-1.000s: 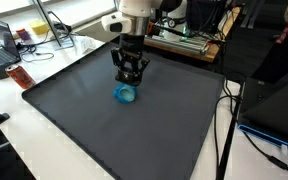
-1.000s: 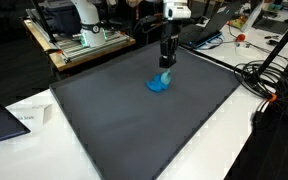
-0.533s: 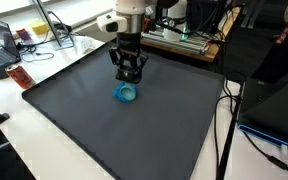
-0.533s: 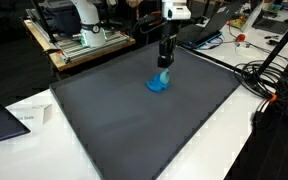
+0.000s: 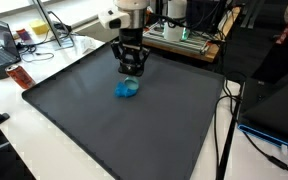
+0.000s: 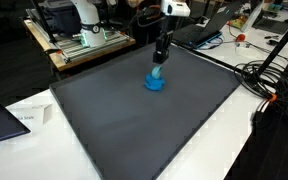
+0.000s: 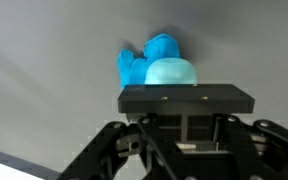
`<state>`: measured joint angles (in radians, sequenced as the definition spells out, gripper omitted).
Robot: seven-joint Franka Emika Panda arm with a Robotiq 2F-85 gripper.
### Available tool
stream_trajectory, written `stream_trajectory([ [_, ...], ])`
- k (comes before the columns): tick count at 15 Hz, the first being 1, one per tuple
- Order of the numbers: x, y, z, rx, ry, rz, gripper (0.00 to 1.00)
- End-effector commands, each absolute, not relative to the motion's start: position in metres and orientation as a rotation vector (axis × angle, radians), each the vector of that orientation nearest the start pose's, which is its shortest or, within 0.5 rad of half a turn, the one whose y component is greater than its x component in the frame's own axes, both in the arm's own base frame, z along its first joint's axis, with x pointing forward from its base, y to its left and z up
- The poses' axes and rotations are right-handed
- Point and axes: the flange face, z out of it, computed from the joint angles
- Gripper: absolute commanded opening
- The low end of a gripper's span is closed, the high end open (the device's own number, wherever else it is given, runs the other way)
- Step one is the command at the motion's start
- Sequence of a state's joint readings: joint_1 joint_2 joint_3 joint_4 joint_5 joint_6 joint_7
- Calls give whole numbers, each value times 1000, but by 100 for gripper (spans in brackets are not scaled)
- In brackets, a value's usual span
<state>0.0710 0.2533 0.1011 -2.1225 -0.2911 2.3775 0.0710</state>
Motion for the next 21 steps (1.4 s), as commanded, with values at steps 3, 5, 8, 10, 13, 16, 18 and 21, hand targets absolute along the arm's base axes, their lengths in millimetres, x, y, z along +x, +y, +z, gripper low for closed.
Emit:
stream_trajectory([
  [3, 550, 97, 316, -3248, -614, 7, 22],
  [5, 550, 97, 322, -3240, -636, -15, 22],
  [8, 551, 98, 337, -3219, -632, -85, 22],
  [10, 552, 98, 350, -3205, -604, -139, 22],
  [13, 554, 99, 363, -3156, -565, -226, 22],
  [16, 558, 99, 368, -3105, -513, -325, 22],
  [18, 560, 99, 366, -3085, -488, -372, 22],
  [21, 563, 93, 362, -3071, -443, -428, 22],
])
